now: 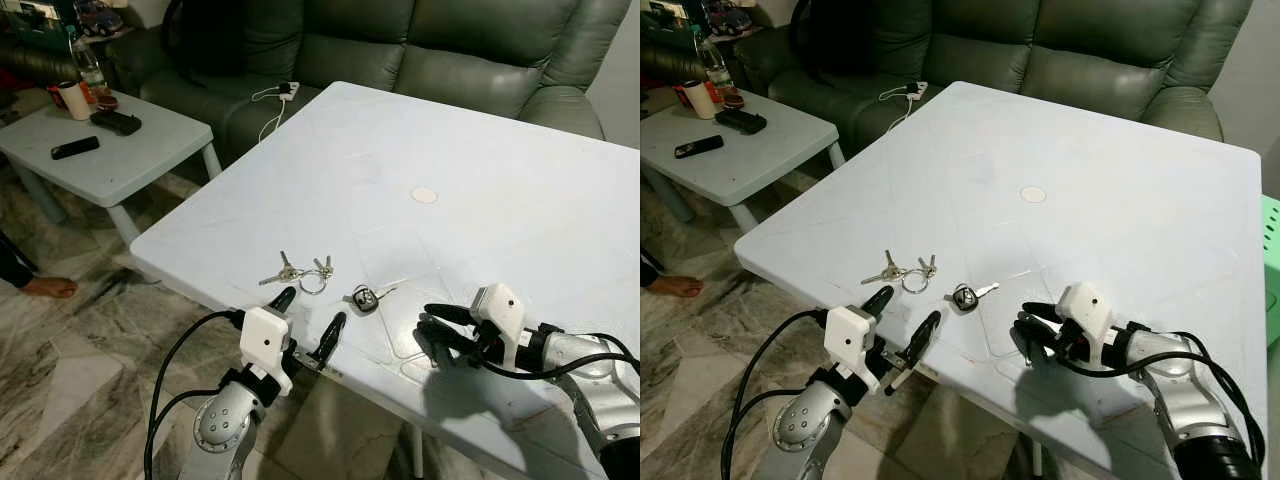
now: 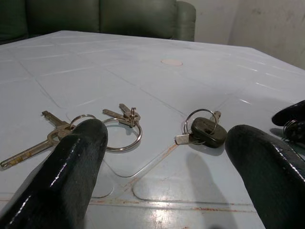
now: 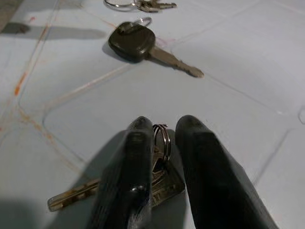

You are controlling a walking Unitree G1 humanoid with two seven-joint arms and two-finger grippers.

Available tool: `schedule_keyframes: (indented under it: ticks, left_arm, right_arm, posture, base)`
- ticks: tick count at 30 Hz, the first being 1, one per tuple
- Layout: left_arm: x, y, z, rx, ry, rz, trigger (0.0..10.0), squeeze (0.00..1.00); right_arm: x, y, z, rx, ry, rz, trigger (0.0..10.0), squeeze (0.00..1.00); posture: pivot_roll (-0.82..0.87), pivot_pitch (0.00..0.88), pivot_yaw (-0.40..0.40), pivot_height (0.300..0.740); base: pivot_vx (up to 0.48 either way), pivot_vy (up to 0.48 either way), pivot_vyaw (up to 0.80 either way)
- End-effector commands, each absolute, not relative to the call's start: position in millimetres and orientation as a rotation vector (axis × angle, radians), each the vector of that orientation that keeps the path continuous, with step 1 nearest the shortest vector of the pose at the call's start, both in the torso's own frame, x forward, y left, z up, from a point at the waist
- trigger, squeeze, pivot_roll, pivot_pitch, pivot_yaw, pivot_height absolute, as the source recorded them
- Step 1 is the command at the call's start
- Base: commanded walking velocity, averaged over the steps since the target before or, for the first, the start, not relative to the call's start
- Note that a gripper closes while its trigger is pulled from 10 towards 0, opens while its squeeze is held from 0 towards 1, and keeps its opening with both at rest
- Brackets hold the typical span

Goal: Hang keys on a hook

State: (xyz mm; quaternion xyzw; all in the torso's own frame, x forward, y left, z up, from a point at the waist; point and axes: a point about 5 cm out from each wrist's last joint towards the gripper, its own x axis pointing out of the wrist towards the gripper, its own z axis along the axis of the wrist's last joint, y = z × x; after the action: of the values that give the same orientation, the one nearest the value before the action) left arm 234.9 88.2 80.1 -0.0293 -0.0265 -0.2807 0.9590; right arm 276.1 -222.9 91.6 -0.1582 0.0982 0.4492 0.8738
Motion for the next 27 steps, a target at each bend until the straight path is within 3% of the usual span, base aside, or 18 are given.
schedule_keyframes:
  ticks: [1, 4, 5, 12, 13, 18, 19, 27]
  left_arm:
    - [235, 88, 83, -0.055, -0.062, -0.57, 10.0, 0.0]
    - [235, 89, 83, -0.055, -0.061, -0.571, 10.0, 0.0]
    - [236, 89, 83, -0.055, -0.061, -0.571, 10.0, 0.0]
    - [235, 89, 83, -0.054, -0.06, -0.572, 10.0, 0.0]
    - [235, 89, 83, -0.053, -0.06, -0.573, 10.0, 0.0]
    - [235, 88, 83, -0.054, -0.061, -0.573, 10.0, 0.0]
    - [235, 88, 83, -0.054, -0.061, -0.573, 10.0, 0.0]
    - [235, 89, 83, -0.054, -0.061, -0.573, 10.0, 0.0]
  right_arm:
    - [277, -232, 93, -0.35, 0.21, 0.912, 0.0, 0.0]
    - [277, -233, 92, -0.339, 0.216, 0.921, 0.0, 0.0]
    - [277, -234, 92, -0.347, 0.217, 0.918, 10.0, 0.0]
    - [277, -237, 91, -0.335, 0.231, 0.925, 10.0, 0.0]
    - [277, -237, 91, -0.319, 0.238, 0.925, 10.0, 1.0]
    - [278, -238, 92, -0.335, 0.227, 0.914, 10.0, 1.0]
    - [278, -238, 92, -0.336, 0.229, 0.915, 10.0, 0.0]
    - [279, -243, 93, -0.311, 0.232, 0.916, 10.0, 0.0]
  posture:
    - [-0.05, 0.073, -0.031, 0.721]
    - [-0.06, 0.074, -0.03, 0.721]
    - [-0.06, 0.074, -0.029, 0.721]
    - [-0.06, 0.074, -0.028, 0.721]
    - [-0.06, 0.074, -0.027, 0.721]
    - [-0.06, 0.073, -0.028, 0.721]
    - [-0.06, 0.074, -0.028, 0.721]
    - [-0.06, 0.07, -0.027, 0.721]
  base:
    - [0.0, 0.0, 0.0]
    - [0.0, 0.0, 0.0]
    - [0.0, 0.0, 0.0]
    - [0.0, 0.0, 0.0]
    - [0.0, 0.0, 0.0]
    - [0.0, 0.0, 0.0]
    - [0.0, 0.0, 0.0]
    - [0.0, 0.0, 0.0]
